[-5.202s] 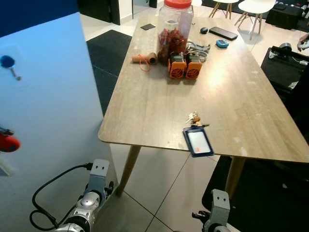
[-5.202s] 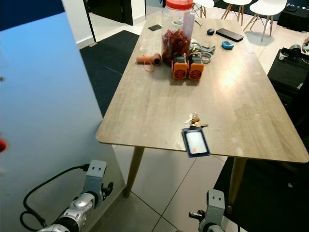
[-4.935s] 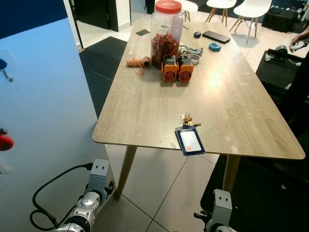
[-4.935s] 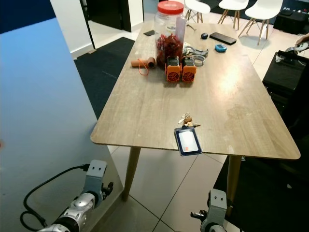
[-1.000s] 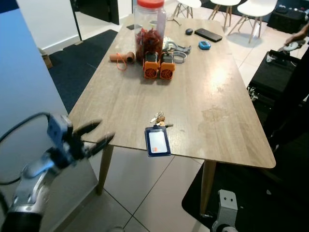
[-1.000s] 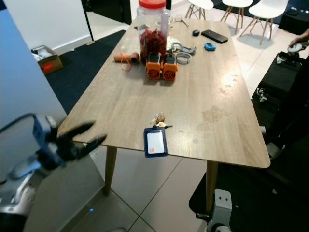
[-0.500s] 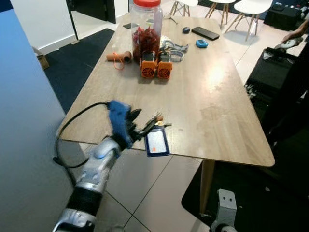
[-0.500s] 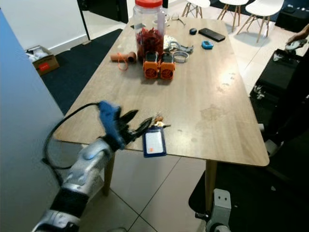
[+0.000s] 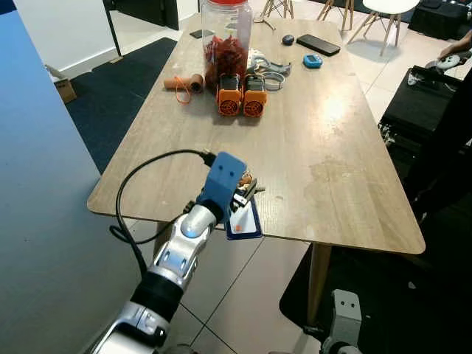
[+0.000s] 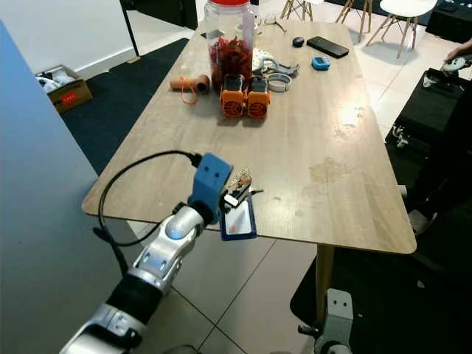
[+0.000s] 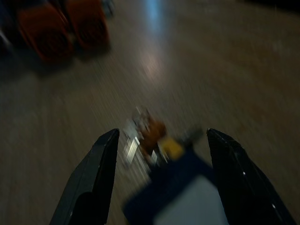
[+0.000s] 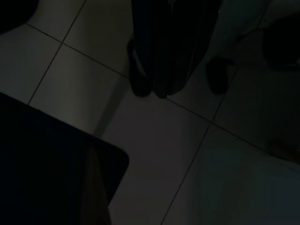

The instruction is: Hang keys on a hook

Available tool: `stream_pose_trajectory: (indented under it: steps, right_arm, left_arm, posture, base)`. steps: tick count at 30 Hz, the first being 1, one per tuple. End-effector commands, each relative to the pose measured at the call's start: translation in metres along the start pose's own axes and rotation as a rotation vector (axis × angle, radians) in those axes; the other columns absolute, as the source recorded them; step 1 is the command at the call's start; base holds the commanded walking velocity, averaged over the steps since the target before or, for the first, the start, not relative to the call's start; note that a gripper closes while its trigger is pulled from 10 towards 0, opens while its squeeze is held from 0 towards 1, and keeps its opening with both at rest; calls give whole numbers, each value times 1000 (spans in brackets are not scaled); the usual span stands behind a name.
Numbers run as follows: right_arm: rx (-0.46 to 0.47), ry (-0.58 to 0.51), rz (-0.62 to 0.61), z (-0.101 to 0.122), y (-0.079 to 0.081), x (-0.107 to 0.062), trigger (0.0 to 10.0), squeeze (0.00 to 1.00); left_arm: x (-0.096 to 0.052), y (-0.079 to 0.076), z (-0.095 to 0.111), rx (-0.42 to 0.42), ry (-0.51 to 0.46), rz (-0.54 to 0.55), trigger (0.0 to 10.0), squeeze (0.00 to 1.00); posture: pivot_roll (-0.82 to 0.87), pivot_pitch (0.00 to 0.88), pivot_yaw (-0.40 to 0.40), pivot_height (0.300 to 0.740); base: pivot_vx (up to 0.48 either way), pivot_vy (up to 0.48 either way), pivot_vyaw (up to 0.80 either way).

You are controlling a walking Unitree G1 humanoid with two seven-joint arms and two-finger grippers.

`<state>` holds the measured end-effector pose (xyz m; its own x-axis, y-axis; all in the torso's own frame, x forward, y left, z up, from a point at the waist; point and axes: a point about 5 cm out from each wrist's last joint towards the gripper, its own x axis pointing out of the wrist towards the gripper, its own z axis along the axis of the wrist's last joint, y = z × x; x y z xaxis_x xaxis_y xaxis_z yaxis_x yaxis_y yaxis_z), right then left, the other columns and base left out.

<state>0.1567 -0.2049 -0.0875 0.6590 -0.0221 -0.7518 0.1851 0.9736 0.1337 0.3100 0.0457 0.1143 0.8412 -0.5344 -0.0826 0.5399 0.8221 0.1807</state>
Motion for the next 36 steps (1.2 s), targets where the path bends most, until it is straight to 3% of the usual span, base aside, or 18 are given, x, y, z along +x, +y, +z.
stream_pose_trajectory:
  steps: [1,7,8,9,24,29,33,34,35,36]
  right_arm:
    - [6,8,-4,-4,0,-1,10000,0]
    - [2,9,0,-4,1,-1,10000,0]
    - [0,7,1,-3,2,0,10000,0]
    - [0,6,2,-2,2,0,10000,0]
    - [-5,6,0,-2,1,-1,10000,0]
    - [-4,6,0,-2,1,0,10000,0]
    - [-3,5,0,-1,1,0,10000,0]
    - [-3,5,0,-1,1,0,10000,0]
    - [-3,5,0,-1,1,0,10000,0]
    - [-3,5,0,-1,1,0,10000,0]
  left_arm:
    - [0,-8,-2,24,20,-28,10000,0]
    - [-4,-13,-9,151,58,-45,10000,0]
    - [-6,-14,-14,218,82,-46,10000,0]
    - [-7,-13,-16,235,96,-42,10000,0]
    - [-15,1,-31,358,190,-6,10000,0]
    - [-18,8,-39,366,214,-18,10000,0]
    - [-25,9,-50,233,297,-95,10000,0]
    - [-25,9,-50,233,297,-95,10000,0]
    - [-27,8,-52,149,327,-106,10000,0]
    - [-27,8,-52,149,327,-106,10000,0]
  posture:
    - [43,65,-7,740]
    - [45,64,-8,740]
    - [44,61,-8,740]
    - [44,60,-8,740]
    - [42,45,-9,740]
    - [43,44,-10,740]
    - [43,46,-11,740]
    - [43,46,-11,740]
    - [44,47,-11,740]
    - [44,47,-11,740]
  base:
    - [0,0,0]
    - [0,0,0]
    - [0,0,0]
    - [0,0,0]
    - [0,0,0]
    - [0,0,0]
    - [0,0,0]
    - [0,0,0]
    - [0,0,0]
    - [0,0,0]
